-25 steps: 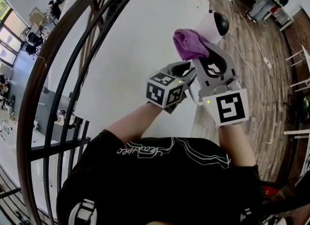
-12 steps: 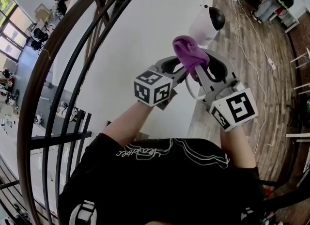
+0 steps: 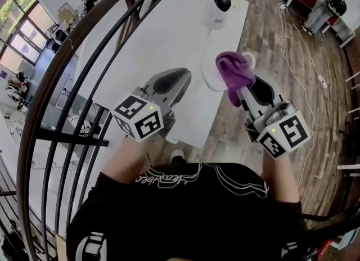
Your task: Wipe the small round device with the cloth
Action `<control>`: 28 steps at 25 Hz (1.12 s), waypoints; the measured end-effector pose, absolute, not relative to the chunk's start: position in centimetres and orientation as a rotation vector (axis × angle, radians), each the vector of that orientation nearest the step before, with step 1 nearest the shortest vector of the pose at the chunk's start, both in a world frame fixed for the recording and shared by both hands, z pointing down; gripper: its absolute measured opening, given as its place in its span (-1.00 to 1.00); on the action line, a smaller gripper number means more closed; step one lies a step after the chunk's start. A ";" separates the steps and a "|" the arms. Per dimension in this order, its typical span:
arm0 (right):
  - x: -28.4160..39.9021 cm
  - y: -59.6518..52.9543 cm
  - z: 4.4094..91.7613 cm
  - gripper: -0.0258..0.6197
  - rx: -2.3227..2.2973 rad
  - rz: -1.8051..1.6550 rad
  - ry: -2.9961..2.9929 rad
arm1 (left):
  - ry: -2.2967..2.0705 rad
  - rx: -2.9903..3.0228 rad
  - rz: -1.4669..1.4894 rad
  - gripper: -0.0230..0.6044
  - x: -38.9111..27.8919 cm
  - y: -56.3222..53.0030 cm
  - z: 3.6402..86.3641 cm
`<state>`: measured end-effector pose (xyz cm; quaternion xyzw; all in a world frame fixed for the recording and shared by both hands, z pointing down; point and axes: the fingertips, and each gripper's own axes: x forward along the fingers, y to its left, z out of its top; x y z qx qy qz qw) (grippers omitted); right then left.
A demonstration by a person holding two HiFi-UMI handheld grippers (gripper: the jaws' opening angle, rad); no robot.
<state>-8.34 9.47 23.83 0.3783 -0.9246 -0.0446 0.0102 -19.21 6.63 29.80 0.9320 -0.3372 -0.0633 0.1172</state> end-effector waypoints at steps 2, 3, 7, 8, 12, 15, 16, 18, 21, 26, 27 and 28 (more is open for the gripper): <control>-6.2 13.1 23.8 -0.71 1.177 -0.102 -2.905 | -0.962 2.733 -0.209 -0.86 -17.9 11.2 28.2; -5.0 15.0 23.9 -0.72 1.175 -0.082 -2.916 | -0.947 2.738 -0.217 -0.88 -17.1 13.6 27.5; -0.6 23.2 25.6 -0.72 1.165 -0.024 -2.977 | -0.922 2.780 -0.221 -0.90 -13.6 23.0 26.0; 0.3 25.3 26.1 -0.72 1.156 -0.018 -2.990 | -0.917 2.806 -0.211 -0.90 -12.4 25.5 26.0; 1.9 31.8 27.0 -0.72 1.050 0.035 -3.012 | -0.912 2.860 -0.140 -0.90 -8.2 33.3 26.3; 1.5 33.9 27.4 -0.72 0.962 0.095 -3.025 | -0.955 2.835 -0.074 -0.90 -7.5 35.4 26.7; 1.3 34.5 27.9 -0.72 0.937 0.107 -3.025 | -0.969 2.821 -0.068 -0.90 -7.5 35.9 27.3; 1.4 36.0 29.3 -0.72 0.898 0.120 -3.029 | -0.987 2.792 -0.077 -0.90 -7.1 37.3 29.0; 1.7 37.7 30.6 -0.72 0.864 0.136 -3.044 | -0.995 2.757 -0.088 -0.90 -6.1 38.7 30.3; 1.9 39.1 31.0 -0.72 0.837 0.144 -3.060 | -0.988 2.751 -0.088 -0.90 -5.0 40.1 30.8; 1.8 39.3 31.1 -0.72 0.832 0.146 -3.061 | -0.988 2.753 -0.088 -0.90 -4.9 40.3 30.8; 1.7 39.4 31.1 -0.72 0.828 0.149 -3.061 | -0.990 2.755 -0.088 -0.90 -4.8 40.4 30.8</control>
